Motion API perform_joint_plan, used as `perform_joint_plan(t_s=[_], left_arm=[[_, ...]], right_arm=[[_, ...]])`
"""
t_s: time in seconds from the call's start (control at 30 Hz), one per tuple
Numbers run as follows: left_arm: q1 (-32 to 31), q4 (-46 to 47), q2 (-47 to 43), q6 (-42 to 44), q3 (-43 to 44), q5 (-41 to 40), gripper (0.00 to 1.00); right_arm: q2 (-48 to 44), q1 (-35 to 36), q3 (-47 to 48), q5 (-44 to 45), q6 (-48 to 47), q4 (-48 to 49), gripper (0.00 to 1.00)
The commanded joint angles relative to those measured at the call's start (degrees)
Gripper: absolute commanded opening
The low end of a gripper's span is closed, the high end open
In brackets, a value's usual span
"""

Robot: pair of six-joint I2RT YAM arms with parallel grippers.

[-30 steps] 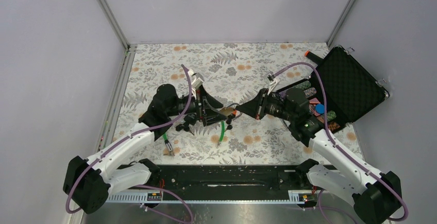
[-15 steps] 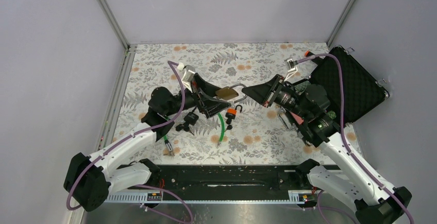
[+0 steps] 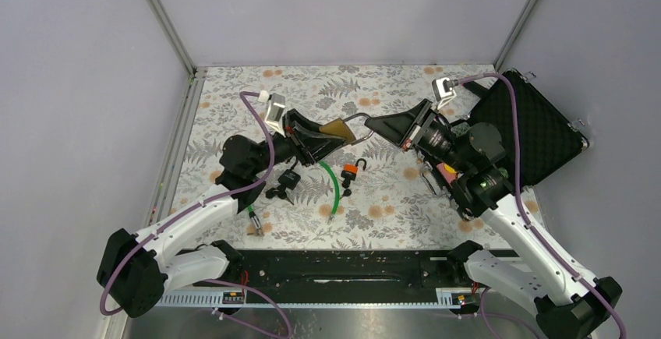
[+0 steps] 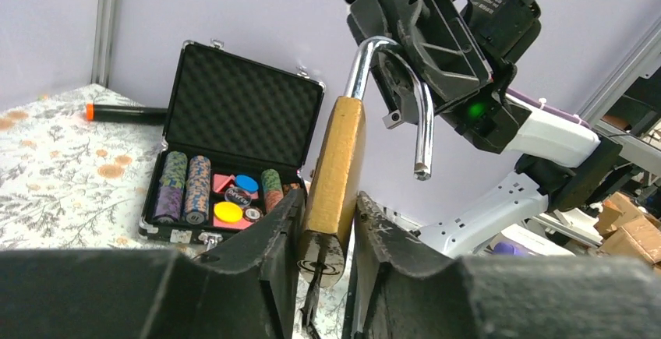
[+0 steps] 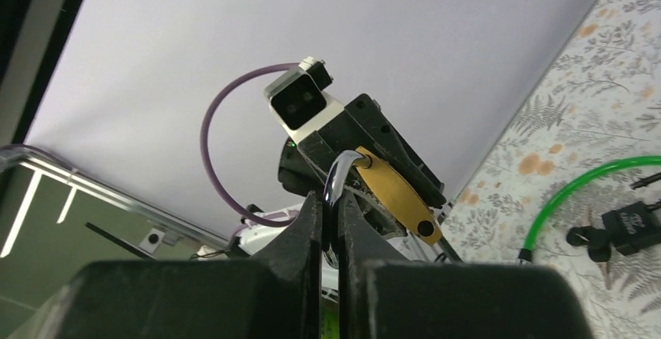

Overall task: Lock with the key
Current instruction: Lock the lock.

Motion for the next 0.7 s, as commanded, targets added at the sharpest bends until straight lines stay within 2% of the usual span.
perform_joint_plan(t_s=[0.0, 0.07, 0.13, 0.2, 0.23, 0.33, 0.6, 0.63, 0.67], left_arm=[[-0.4, 5.79, -1.53, 0.25, 2.42, -1.65, 0.3], [-0.36, 6.67, -1.72, -0.32, 2.46, -2.29, 0.45], [-0.35, 8.01, -1.62, -1.31, 2.53, -2.36, 0.52], [-0.4, 9.1, -1.34, -2.3, 2.47, -2.48, 0.55], [-0.4, 9.71, -1.1, -2.86, 2.52, -2.34, 0.54], [-0.36, 11.36, 0.15, -4.21, 2.89, -0.61, 0.39], [-0.4, 13.9, 1.52, -5.95, 3.55, -0.47, 0.35], [-0.4, 14.04, 1.63, -6.18, 3.79, -0.37, 0.31], [-0.34, 14.2, 1.75, -6.54, 3.94, -0.25, 0.23]], right_arm=[[-0.35, -0.04, 4.5, -0.23, 6.53, 12.47, 0.0], [-0.4, -0.04, 4.49, -0.18, 6.95, 12.6, 0.0], [-0.31, -0.04, 4.35, -0.22, 7.25, 12.75, 0.0], [-0.27, -0.09, 4.24, -0.1, 7.83, 13.19, 0.0], [-0.14, -0.05, 4.24, -0.15, 8.33, 13.46, 0.0], [0.2, -0.04, 4.58, -0.59, 9.12, 13.7, 0.0], [0.56, 0.0, 4.73, -1.82, 10.33, 12.24, 0.0], [0.52, -0.04, 4.56, -1.99, 10.39, 12.1, 0.0], [0.53, -0.04, 4.44, -2.02, 10.28, 11.92, 0.0]])
